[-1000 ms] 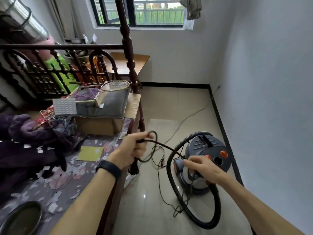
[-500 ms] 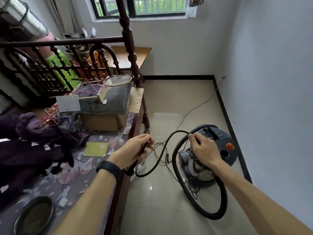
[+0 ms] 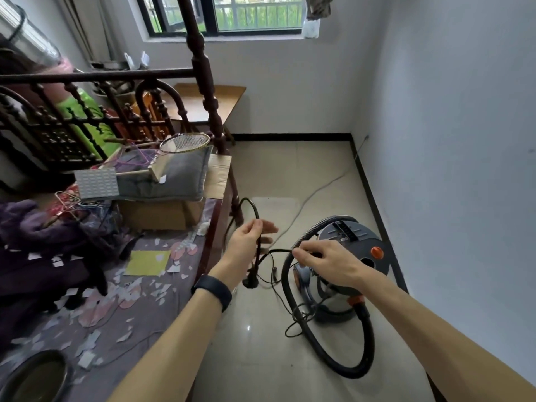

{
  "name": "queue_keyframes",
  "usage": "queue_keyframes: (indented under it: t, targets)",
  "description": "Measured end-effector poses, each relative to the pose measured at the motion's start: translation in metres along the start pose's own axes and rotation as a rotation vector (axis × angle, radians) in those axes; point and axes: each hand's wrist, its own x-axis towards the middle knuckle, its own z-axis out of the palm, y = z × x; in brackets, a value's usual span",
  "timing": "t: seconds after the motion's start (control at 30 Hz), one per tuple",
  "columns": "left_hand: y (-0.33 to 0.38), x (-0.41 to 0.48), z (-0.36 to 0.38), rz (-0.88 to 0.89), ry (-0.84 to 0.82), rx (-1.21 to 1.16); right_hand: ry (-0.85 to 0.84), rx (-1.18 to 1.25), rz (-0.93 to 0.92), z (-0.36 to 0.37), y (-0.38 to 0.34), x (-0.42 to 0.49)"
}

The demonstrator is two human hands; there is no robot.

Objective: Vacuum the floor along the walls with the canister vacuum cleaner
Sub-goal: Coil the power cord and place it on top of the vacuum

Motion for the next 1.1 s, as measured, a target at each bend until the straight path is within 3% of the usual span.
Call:
queue_keyframes:
  t: [0.07, 0.17, 0.27, 0.33, 0.5, 0.6, 0.7, 0.77, 0.87, 1.03, 1.1]
  targets:
    - [0.0, 0.002, 0.006, 0.017, -0.08, 0.075, -0.022, 0.06, -0.055, -0.007, -0.005, 0.002]
    - [-0.003, -0.003, 0.016, -0.072, -0.246, 0.072, 0.16, 0.143, -0.091, -0.02, -0.004, 0.01]
    - [0.005, -0.011, 0.02, -0.192, -0.323, 0.049, 0.338, 0.238, -0.006, -0.033, 0.003, 0.015]
    - [0.016, -0.015, 0.02, -0.234, -0.341, 0.002, 0.371, 0.301, 0.035, -0.035, 0.005, 0.014]
    - [0.054, -0.014, -0.003, -0.211, -0.233, -0.395, 0.216, 0.276, 0.071, 0.012, 0.025, -0.001]
    - [0.079, -0.01, -0.042, -0.097, -0.156, -0.674, 0.19, 0.251, 0.164, 0.041, 0.061, -0.017]
    - [0.107, -0.008, -0.074, 0.039, -0.078, -0.782, 0.156, 0.186, 0.268, 0.057, 0.09, -0.028]
    - [0.118, -0.006, -0.077, 0.086, -0.043, -0.71, 0.242, 0.126, 0.296, 0.06, 0.095, -0.02]
    - [0.117, 0.001, -0.055, 0.089, -0.008, -0.417, 0.291, -0.023, 0.263, 0.048, 0.065, 0.009]
    - [0.093, 0.007, 0.006, 0.125, 0.036, 0.059, -0.019, -0.296, -0.003, 0.01, -0.024, 0.043]
    - [0.074, 0.013, 0.021, 0.123, 0.003, 0.234, -0.134, -0.253, -0.112, 0.001, -0.054, 0.046]
